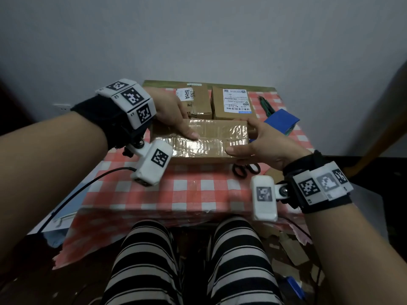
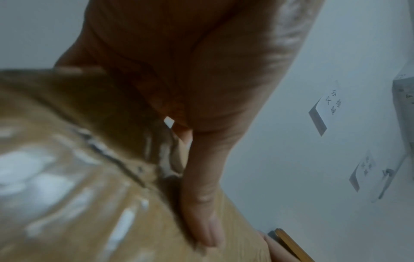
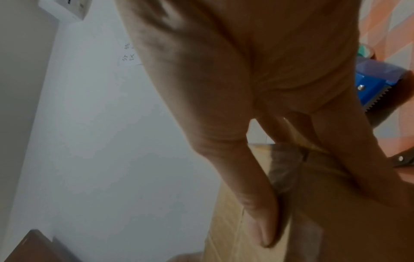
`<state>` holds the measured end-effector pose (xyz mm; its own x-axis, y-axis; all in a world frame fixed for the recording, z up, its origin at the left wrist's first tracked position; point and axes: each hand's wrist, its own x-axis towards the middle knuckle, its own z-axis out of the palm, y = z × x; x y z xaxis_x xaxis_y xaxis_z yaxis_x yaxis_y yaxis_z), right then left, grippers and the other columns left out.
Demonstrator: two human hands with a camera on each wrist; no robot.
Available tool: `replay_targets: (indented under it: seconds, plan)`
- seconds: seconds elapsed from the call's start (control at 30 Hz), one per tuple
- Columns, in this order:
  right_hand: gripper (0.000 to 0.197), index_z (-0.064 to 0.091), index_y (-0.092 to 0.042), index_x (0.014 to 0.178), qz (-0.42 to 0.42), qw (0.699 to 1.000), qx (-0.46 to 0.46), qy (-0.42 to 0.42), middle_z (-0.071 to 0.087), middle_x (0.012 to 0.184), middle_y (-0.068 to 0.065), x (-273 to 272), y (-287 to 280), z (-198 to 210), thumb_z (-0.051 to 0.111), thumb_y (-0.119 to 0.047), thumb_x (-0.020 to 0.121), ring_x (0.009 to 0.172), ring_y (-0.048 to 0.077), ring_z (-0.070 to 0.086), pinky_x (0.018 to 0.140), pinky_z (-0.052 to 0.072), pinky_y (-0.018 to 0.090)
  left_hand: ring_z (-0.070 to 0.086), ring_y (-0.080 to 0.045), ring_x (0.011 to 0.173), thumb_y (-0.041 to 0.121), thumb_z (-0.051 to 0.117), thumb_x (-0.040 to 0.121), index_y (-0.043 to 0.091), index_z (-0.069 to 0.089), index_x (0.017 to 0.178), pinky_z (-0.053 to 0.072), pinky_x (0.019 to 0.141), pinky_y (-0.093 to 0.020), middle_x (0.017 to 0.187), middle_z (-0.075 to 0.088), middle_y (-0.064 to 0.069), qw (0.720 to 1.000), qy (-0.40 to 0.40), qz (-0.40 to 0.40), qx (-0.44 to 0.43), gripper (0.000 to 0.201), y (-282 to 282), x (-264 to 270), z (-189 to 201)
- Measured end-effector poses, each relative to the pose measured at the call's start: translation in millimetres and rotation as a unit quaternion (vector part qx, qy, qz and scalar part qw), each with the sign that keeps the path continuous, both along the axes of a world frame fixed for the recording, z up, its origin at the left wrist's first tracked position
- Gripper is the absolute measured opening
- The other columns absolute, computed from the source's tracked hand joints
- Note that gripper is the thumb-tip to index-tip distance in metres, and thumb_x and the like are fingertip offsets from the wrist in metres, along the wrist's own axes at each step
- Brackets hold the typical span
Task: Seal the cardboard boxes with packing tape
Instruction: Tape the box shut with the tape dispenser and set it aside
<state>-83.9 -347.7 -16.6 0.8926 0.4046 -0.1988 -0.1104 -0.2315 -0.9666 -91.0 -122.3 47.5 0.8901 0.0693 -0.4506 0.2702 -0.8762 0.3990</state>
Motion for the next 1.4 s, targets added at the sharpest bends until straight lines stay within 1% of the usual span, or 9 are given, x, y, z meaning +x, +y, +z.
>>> replay_targets:
  seconds: [0.2,0.37,0.5,0.73,0.83,0.93,1.13,1.3,1.4]
  plan:
    - [0.069,0.052,-0.019,0.131,0.007,1.000,0.012,0.012,0.065,0.117,0.012,3,-12,10,0.072,0.014,0.075,0.095,0.031,0.070,0.074,0.061,0.045,0.060,-0.028,0.099,0.062,0.076,0.027,0.013,0.062,0.106,0.054,0.081,-0.044,0.110,0.061,-0.010,0.999,0.030,0.004,-0.020,0.094,3,-3,12]
    - [0.072,0.050,-0.017,0.135,0.054,0.998,0.018,0.010,0.057,0.135,0.011,1,-21,21,0.051,0.029,0.080,0.100,0.034,0.063,0.094,0.049,0.061,0.060,-0.039,0.114,0.035,0.085,0.035,0.007,0.061,0.122,0.045,0.097,-0.059,0.120,0.065,-0.017,0.995,0.070,0.015,-0.071,0.095,1,-10,16]
    - [0.073,0.052,-0.016,0.133,0.063,0.997,0.026,0.029,0.053,0.135,0.015,1,-27,26,0.035,0.031,0.080,0.097,0.034,0.054,0.096,0.045,0.065,0.059,-0.031,0.097,0.022,0.083,0.045,0.005,0.063,0.101,0.046,0.099,-0.053,0.107,0.063,-0.016,0.994,0.062,0.029,-0.082,0.062,-1,-12,16]
    - [0.061,0.056,-0.015,0.127,0.058,0.997,0.024,0.037,0.053,0.134,0.019,-3,-28,31,0.044,0.022,0.081,0.096,0.033,0.048,0.087,0.052,0.056,0.061,-0.027,0.088,0.018,0.082,0.045,0.014,0.060,0.098,0.051,0.082,-0.043,0.097,0.067,-0.008,0.994,0.046,0.034,-0.096,0.058,-4,-12,17]
    - [0.051,0.056,-0.014,0.127,0.054,0.998,0.023,0.037,0.058,0.125,0.014,-6,-29,32,0.064,0.005,0.081,0.093,0.032,0.054,0.092,0.050,0.061,0.062,-0.029,0.094,0.017,0.083,0.042,0.020,0.057,0.101,0.052,0.082,-0.045,0.105,0.068,-0.010,0.994,0.039,0.038,-0.098,0.064,-4,-11,15]
    - [0.031,0.057,-0.013,0.125,0.034,0.998,0.008,0.046,0.061,0.113,0.008,-8,-27,33,0.059,-0.022,0.096,0.088,0.029,0.064,0.093,0.049,0.061,0.062,-0.028,0.092,0.018,0.083,0.040,0.020,0.059,0.109,0.053,0.072,-0.038,0.108,0.066,-0.009,0.995,0.034,0.031,-0.089,0.073,-4,-11,13]
    - [0.016,0.053,-0.021,0.114,-0.022,0.995,0.005,0.095,0.054,0.112,0.008,-6,-18,30,0.054,-0.028,0.099,0.071,0.022,0.057,0.080,0.054,0.058,0.061,-0.031,0.107,0.023,0.084,0.038,0.025,0.063,0.112,0.052,0.091,-0.048,0.120,0.062,-0.006,0.997,0.025,0.019,-0.071,0.077,-8,-12,12]
    - [0.066,0.031,-0.023,0.141,-0.055,0.989,0.043,0.128,0.057,0.126,0.012,-6,-18,22,0.065,-0.003,0.088,0.092,0.026,0.062,0.077,0.056,0.043,0.051,-0.033,0.119,0.031,0.086,0.033,0.030,0.046,0.139,0.047,0.100,-0.048,0.143,0.043,-0.006,0.993,0.025,0.026,-0.111,0.114,-5,-9,10]
    - [0.094,0.012,-0.028,0.153,-0.028,0.991,0.057,0.117,0.065,0.111,0.013,-8,-20,18,0.063,0.013,0.083,0.079,0.021,0.073,0.074,0.059,0.036,0.052,-0.041,0.120,0.034,0.091,0.027,0.033,0.030,0.148,0.047,0.098,-0.054,0.149,0.040,-0.009,0.985,0.023,0.078,-0.151,0.136,-1,-5,6]
